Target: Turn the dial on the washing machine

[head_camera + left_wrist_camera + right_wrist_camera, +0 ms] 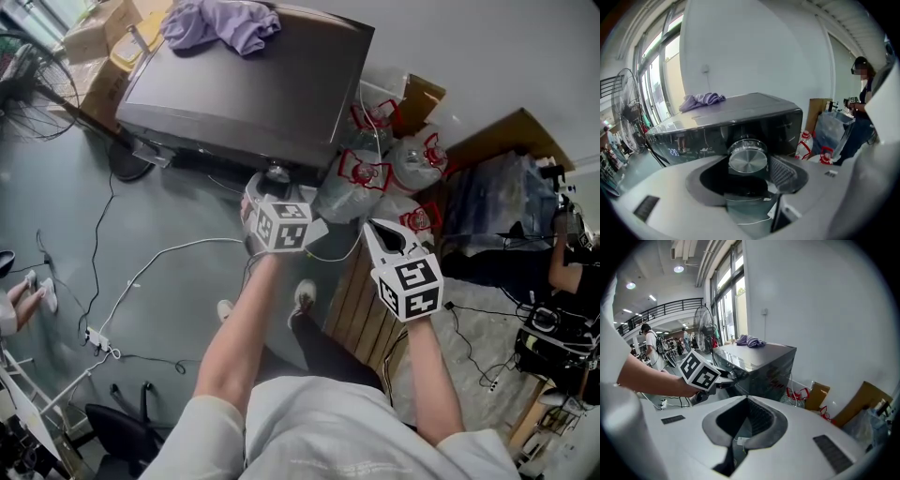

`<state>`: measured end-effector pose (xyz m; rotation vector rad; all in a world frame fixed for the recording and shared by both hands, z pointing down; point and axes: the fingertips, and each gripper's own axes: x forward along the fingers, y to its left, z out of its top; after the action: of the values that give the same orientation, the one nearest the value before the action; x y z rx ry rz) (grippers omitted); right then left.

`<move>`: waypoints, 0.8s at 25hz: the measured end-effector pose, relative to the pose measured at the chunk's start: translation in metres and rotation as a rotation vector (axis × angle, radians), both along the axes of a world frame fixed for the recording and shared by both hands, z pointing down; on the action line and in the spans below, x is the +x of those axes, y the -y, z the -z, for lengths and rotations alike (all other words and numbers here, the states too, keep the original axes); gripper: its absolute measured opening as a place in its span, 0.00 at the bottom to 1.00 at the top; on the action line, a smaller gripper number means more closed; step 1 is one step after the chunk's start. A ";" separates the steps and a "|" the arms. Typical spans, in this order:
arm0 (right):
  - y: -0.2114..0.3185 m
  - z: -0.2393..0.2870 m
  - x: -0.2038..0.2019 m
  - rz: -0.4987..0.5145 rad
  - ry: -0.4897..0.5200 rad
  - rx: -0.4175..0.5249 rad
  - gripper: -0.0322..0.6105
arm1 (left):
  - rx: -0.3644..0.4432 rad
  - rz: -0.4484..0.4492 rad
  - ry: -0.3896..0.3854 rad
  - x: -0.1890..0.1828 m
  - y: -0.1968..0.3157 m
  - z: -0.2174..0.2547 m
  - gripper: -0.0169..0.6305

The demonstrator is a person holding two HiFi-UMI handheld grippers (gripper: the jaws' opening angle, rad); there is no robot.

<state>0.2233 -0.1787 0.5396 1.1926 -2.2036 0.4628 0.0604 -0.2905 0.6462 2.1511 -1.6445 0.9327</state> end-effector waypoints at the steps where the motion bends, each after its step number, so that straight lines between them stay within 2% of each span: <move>1: -0.001 0.000 0.002 -0.001 -0.001 0.001 0.07 | 0.003 0.000 -0.001 0.000 0.000 0.000 0.44; 5: -0.004 0.003 0.006 -0.007 -0.003 0.007 0.07 | 0.006 -0.013 -0.042 0.002 -0.003 0.006 0.45; 9: -0.003 0.012 0.002 -0.009 -0.002 0.028 0.07 | -0.029 0.018 -0.173 -0.009 -0.028 0.006 0.45; 13: 0.009 0.041 -0.008 -0.004 0.005 0.080 0.07 | -0.056 0.028 -0.270 -0.042 -0.054 0.017 0.45; 15: 0.014 0.061 -0.018 -0.002 0.011 0.114 0.07 | -0.056 0.041 -0.311 -0.066 -0.063 0.034 0.39; 17: 0.019 0.081 -0.032 0.007 0.020 0.152 0.07 | -0.036 0.043 -0.309 -0.093 -0.070 0.056 0.30; 20: 0.027 0.114 -0.059 0.015 0.103 0.195 0.07 | 0.030 0.046 -0.294 -0.139 -0.073 0.099 0.18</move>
<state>0.1648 -0.2055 0.4261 1.2767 -2.3892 0.3146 -0.0785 -0.2180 0.5471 2.1390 -1.5624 0.5504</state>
